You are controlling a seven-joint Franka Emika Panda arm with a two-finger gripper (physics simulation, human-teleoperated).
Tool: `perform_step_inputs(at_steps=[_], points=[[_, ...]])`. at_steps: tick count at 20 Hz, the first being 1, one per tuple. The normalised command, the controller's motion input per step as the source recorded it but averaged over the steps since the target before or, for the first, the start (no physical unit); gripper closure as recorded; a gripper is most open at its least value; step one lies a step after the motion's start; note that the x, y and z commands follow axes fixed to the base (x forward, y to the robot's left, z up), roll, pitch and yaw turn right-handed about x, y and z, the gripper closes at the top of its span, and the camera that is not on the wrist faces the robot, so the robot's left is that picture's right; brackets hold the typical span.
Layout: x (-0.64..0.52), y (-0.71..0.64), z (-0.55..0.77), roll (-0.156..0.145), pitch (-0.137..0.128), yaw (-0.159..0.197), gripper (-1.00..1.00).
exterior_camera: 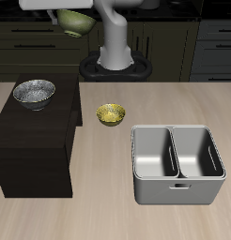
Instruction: Stack the green bowl on the black bowl
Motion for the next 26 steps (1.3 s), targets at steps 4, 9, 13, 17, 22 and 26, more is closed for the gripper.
perform_step_inputs(at_steps=[4,9,13,17,22,26], points=[[0.35,-0.4,0.07,0.006,0.05,-0.027,1.0],[0.19,-0.25,0.14,0.011,-0.001,-0.005,1.0],[0.21,-0.11,0.08,0.001,0.011,-0.018,1.0],[0.22,-0.05,0.05,0.017,0.015,-0.006,1.0],[0.22,-0.24,-0.05,-0.01,0.017,0.0,1.0],[0.14,-0.13,-0.04,-0.021,0.004,-0.005,1.0]])
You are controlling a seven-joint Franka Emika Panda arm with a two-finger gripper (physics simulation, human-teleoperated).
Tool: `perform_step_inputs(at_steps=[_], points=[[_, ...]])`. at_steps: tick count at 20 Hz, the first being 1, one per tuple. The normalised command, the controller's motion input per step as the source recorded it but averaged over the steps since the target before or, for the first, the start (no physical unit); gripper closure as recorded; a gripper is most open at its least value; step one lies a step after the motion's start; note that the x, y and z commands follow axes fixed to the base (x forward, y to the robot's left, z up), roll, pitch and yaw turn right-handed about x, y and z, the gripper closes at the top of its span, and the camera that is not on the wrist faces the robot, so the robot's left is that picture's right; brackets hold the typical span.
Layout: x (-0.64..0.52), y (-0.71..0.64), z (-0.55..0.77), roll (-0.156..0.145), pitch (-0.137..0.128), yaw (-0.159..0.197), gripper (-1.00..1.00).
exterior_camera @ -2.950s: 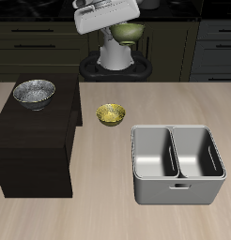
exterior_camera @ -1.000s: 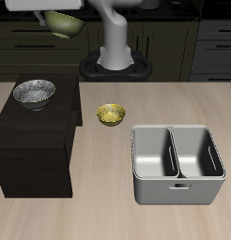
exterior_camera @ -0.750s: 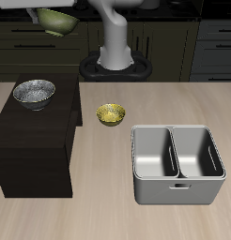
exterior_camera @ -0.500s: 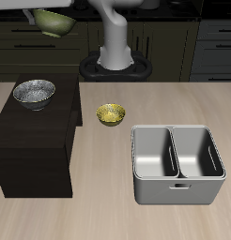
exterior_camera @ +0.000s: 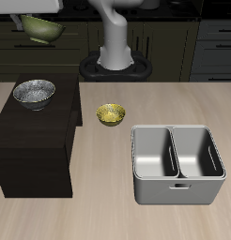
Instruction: Stack the green bowl on the black bowl
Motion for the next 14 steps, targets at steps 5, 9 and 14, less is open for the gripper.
perform_step_inputs(at_steps=[5,9,14], points=[[0.17,-0.1,-0.08,-0.016,-0.001,-0.02,1.0],[0.07,-0.07,-0.02,-0.016,-0.016,0.003,1.0],[0.05,-0.12,-0.1,-0.022,0.001,-0.004,1.0]])
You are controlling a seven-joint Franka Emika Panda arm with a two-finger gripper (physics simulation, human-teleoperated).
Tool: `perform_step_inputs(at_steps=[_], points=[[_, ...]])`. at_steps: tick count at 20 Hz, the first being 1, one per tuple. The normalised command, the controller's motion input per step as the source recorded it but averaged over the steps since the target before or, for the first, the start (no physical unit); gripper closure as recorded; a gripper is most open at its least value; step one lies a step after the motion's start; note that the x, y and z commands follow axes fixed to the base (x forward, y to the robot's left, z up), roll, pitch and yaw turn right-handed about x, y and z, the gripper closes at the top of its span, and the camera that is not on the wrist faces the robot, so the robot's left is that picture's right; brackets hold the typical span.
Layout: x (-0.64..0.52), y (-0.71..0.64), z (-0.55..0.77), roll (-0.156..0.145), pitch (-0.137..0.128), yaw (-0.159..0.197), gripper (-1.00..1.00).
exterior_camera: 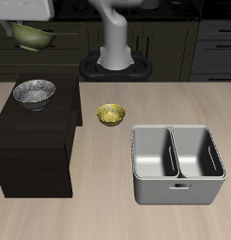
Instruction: Stack the green bowl on the black bowl
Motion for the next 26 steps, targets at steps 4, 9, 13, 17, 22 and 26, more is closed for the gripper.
perform_step_inputs(at_steps=[4,9,13,17,22,26], points=[[0.01,-0.14,-0.09,-0.021,0.013,-0.014,1.0],[0.04,-0.09,-0.23,-0.02,0.02,0.016,1.0],[0.04,0.02,-0.11,0.011,-0.015,0.015,1.0],[0.04,0.04,-0.04,-0.006,-0.006,-0.007,1.0],[0.09,0.06,-0.17,0.005,0.019,-0.003,1.0],[0.08,0.05,-0.26,0.002,0.031,0.009,1.0]])
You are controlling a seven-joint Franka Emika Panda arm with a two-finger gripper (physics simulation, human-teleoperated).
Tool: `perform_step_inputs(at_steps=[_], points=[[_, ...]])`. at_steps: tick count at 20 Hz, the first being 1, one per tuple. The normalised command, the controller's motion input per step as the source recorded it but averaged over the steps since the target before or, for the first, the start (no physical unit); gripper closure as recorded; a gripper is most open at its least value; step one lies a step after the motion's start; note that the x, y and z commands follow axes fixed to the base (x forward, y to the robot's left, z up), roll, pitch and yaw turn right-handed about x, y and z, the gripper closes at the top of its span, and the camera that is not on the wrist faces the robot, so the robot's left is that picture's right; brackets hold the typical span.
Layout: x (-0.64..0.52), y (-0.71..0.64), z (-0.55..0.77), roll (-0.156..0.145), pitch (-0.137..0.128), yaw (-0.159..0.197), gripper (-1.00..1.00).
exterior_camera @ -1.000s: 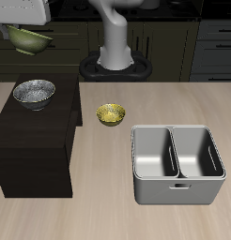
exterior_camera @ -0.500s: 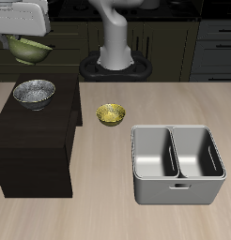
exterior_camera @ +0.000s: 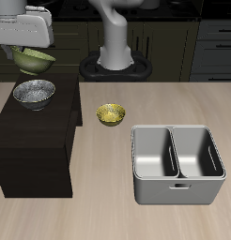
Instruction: Stack the green bowl on the black bowl
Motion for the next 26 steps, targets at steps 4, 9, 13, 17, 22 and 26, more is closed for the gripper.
perform_step_inputs(at_steps=[4,9,13,17,22,26], points=[[0.02,-0.02,-0.15,-0.003,0.013,-0.006,1.0],[0.04,-0.08,-0.17,-0.017,0.017,0.008,1.0],[0.03,-0.09,-0.18,-0.015,0.021,0.008,1.0],[0.02,-0.05,-0.14,-0.013,0.022,0.001,1.0],[0.0,0.0,-0.19,0.002,0.031,0.013,1.0],[0.05,0.06,-0.32,0.0,0.073,0.027,1.0]])
